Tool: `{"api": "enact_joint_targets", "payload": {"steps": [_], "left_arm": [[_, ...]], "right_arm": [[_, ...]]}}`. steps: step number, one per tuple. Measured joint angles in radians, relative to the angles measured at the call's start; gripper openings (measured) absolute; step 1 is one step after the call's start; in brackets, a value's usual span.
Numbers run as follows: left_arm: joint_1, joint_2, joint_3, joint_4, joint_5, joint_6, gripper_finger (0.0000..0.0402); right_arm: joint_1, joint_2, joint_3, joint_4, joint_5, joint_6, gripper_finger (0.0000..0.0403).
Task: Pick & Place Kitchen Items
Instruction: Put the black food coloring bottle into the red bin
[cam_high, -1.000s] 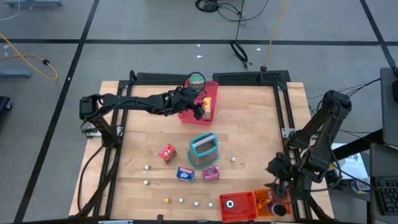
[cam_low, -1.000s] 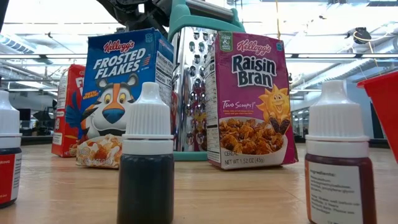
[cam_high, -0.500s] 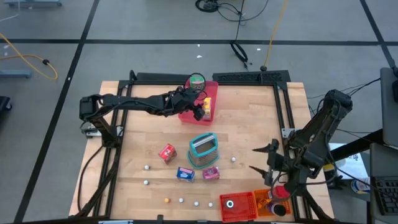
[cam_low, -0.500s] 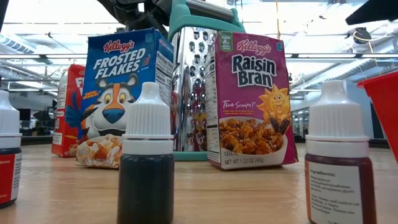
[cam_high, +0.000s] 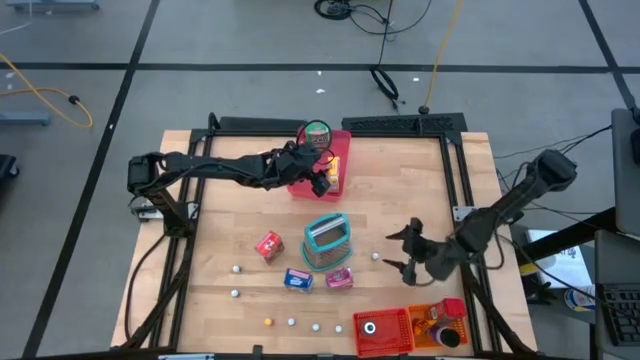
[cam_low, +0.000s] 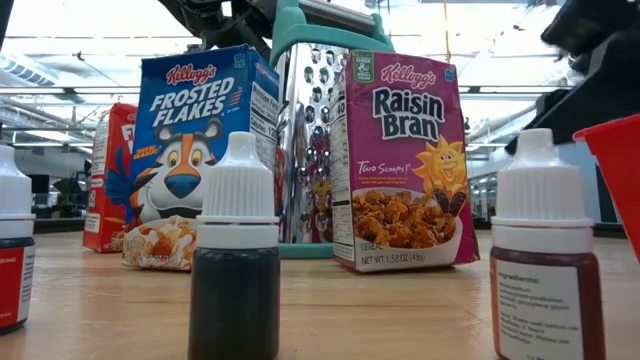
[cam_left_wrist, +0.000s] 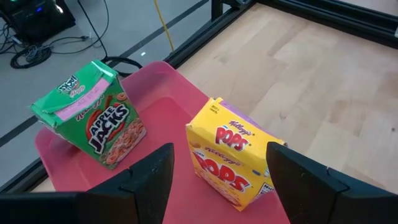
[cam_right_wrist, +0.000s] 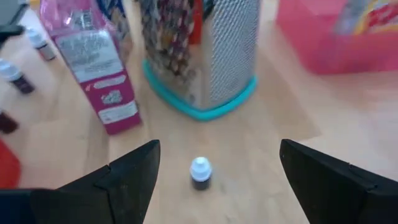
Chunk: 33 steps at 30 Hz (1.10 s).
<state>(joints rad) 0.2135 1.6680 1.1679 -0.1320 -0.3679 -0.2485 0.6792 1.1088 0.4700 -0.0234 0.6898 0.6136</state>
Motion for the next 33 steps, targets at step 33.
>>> {"api": "enact_joint_targets", "payload": {"steps": [33], "left_arm": [[-0.003, 0.000, 0.000, 0.007, 0.000, 0.000, 0.0257]], "right_arm": [[-0.180, 0.178, -0.292, 0.708, -0.198, -0.200, 0.0304]]}}
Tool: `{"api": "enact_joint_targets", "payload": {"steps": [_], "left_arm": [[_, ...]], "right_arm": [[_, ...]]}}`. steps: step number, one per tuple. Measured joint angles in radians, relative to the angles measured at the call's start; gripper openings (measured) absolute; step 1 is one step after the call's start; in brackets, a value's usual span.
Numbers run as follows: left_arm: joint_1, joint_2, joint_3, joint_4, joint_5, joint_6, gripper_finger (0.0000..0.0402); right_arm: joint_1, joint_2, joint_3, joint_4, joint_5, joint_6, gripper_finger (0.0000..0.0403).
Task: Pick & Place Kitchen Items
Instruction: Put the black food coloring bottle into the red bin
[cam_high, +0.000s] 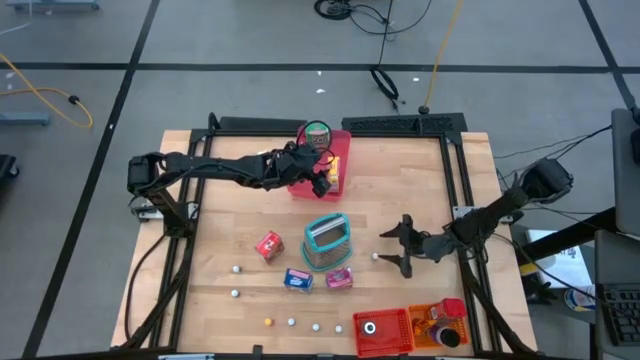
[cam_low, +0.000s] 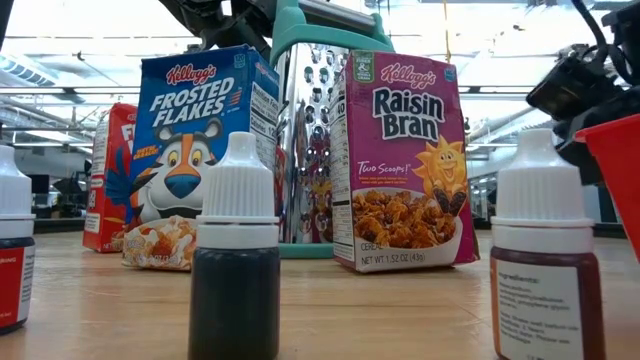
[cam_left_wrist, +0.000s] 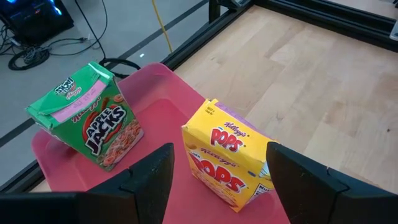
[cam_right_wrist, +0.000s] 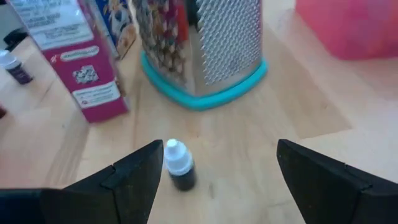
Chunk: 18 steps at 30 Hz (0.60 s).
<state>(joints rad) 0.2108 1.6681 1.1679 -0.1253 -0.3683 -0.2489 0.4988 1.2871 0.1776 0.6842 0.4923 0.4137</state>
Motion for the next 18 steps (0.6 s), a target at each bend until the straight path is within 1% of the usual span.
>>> {"api": "enact_joint_targets", "payload": {"steps": [4, 7, 11, 15, 18], "left_arm": [[0.000, 0.000, 0.000, 0.000, 0.000, 0.000, 0.0257], [0.000, 0.000, 0.000, 0.001, 0.000, 0.001, 0.0257], [0.000, 0.000, 0.000, 0.001, 0.000, 0.001, 0.0257], [0.000, 0.000, 0.000, 0.001, 0.000, 0.001, 0.0257], [0.000, 0.000, 0.000, 0.002, 0.000, 0.002, 0.0257]], "right_arm": [[-0.002, 0.052, 0.040, 0.001, -0.004, -0.006, 0.0304], [-0.002, 0.104, 0.075, -0.001, -0.053, -0.033, 0.0304], [-0.002, 0.173, 0.106, -0.014, -0.053, -0.042, 0.0304], [-0.002, 0.216, 0.111, -0.007, -0.053, -0.014, 0.0302], [-0.002, 0.233, 0.111, -0.004, -0.053, 0.020, 0.0291]]}}
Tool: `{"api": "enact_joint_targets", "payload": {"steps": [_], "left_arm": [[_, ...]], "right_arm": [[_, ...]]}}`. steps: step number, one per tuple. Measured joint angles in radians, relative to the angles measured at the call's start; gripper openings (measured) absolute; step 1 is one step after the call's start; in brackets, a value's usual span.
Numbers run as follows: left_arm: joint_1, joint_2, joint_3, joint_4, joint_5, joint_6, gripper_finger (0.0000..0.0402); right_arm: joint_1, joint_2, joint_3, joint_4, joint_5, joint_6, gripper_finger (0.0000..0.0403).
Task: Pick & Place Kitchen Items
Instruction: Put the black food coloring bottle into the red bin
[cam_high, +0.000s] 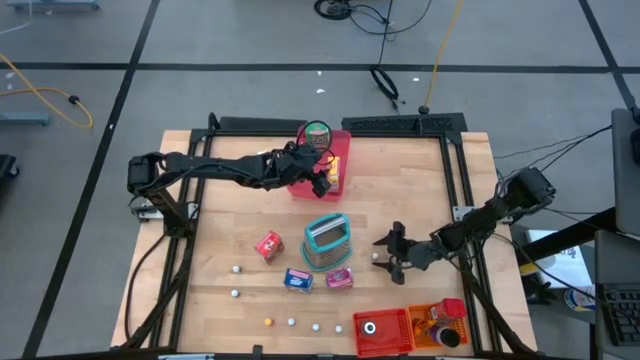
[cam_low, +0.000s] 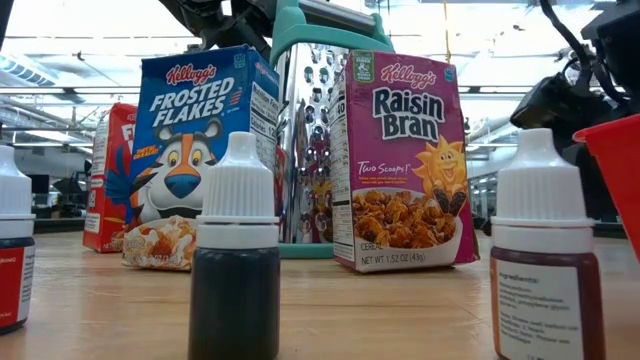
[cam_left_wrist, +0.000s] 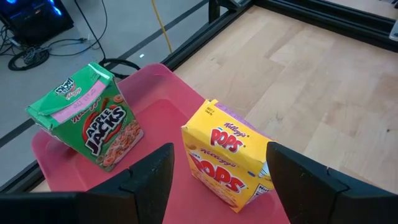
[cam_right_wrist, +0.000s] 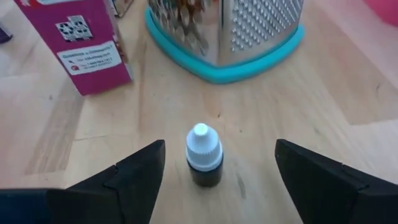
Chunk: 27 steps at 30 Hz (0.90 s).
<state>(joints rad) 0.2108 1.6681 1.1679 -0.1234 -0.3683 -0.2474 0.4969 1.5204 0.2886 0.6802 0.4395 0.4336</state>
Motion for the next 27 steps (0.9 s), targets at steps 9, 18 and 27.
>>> {"api": "enact_joint_targets", "payload": {"steps": [9, 18, 27], "left_arm": [[0.000, 0.000, 0.000, 0.002, 0.000, 0.000, 0.0257], [0.000, 0.000, 0.000, 0.001, 0.000, 0.000, 0.0257], [0.000, 0.000, 0.000, 0.001, 0.000, 0.000, 0.0257]], "right_arm": [[0.000, 0.000, 0.000, 0.012, -0.036, 0.030, 0.0217], [0.000, 0.000, 0.000, 0.045, -0.049, 0.025, 0.0142], [0.000, 0.000, 0.000, 0.048, -0.051, 0.023, 0.0069]]}}
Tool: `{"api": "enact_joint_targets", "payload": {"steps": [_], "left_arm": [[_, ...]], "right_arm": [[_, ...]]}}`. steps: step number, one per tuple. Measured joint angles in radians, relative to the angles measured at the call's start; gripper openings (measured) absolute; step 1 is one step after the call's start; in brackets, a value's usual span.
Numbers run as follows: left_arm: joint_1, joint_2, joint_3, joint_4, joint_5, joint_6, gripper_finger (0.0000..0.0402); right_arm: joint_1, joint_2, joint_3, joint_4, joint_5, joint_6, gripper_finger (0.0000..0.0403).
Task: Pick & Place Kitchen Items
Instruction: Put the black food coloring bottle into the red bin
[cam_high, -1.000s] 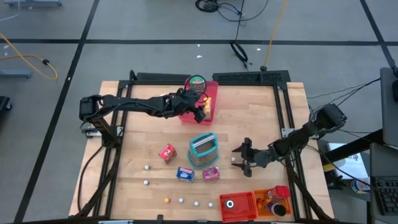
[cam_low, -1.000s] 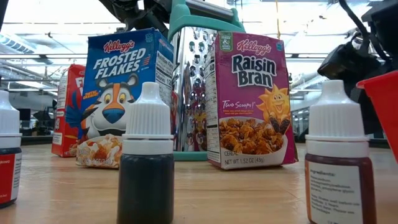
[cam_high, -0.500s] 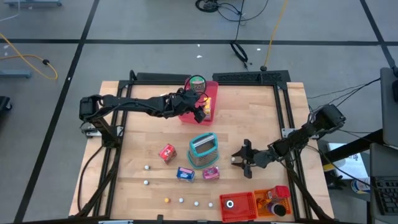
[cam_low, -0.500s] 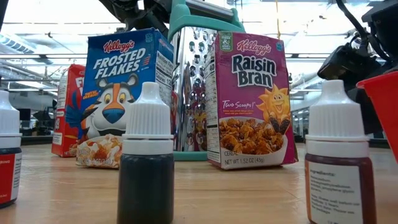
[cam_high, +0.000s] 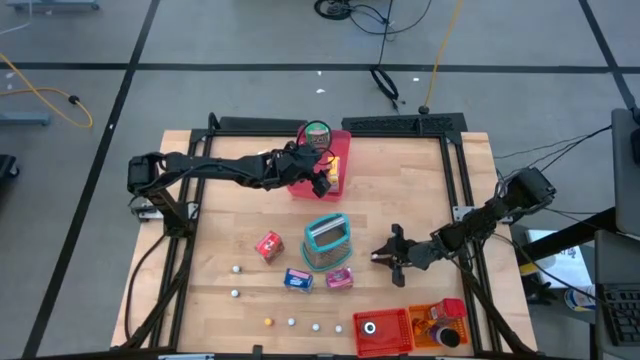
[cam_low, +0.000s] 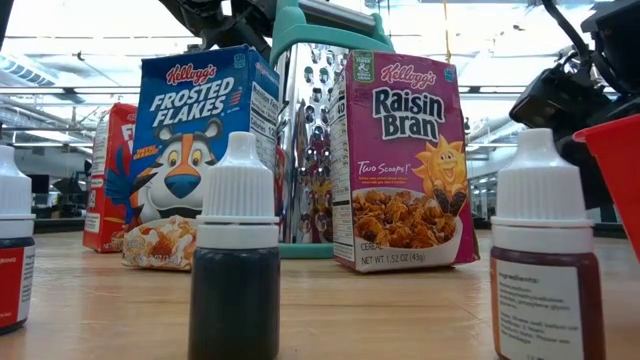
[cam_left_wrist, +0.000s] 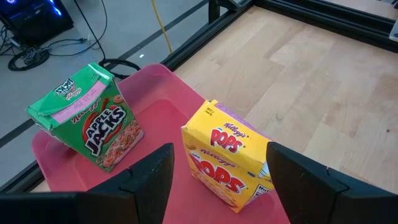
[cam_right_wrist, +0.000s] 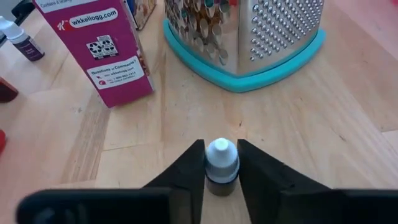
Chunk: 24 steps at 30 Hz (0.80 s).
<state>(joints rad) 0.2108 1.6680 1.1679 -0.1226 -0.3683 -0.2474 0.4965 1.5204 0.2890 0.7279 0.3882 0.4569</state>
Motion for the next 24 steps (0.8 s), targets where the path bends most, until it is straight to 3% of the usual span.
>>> {"api": "enact_joint_targets", "payload": {"steps": [3, 7, 16, 24], "left_arm": [[0.000, 0.000, 0.000, 0.000, 0.000, 0.000, 0.0257], [0.000, 0.000, 0.000, 0.000, 0.000, 0.000, 0.0257], [0.000, 0.000, 0.000, -0.001, 0.000, -0.002, 0.0257], [0.000, 0.000, 0.000, -0.008, 0.000, -0.002, 0.0257]], "right_arm": [[0.000, 0.000, 0.000, 0.003, -0.005, -0.009, 0.0057], [0.000, -0.022, 0.000, 0.003, -0.099, -0.033, 0.0057], [0.003, -0.156, 0.000, -0.014, -0.158, -0.075, 0.0057], [0.071, -0.224, 0.180, -0.389, -0.179, -0.129, 0.0057]]}}
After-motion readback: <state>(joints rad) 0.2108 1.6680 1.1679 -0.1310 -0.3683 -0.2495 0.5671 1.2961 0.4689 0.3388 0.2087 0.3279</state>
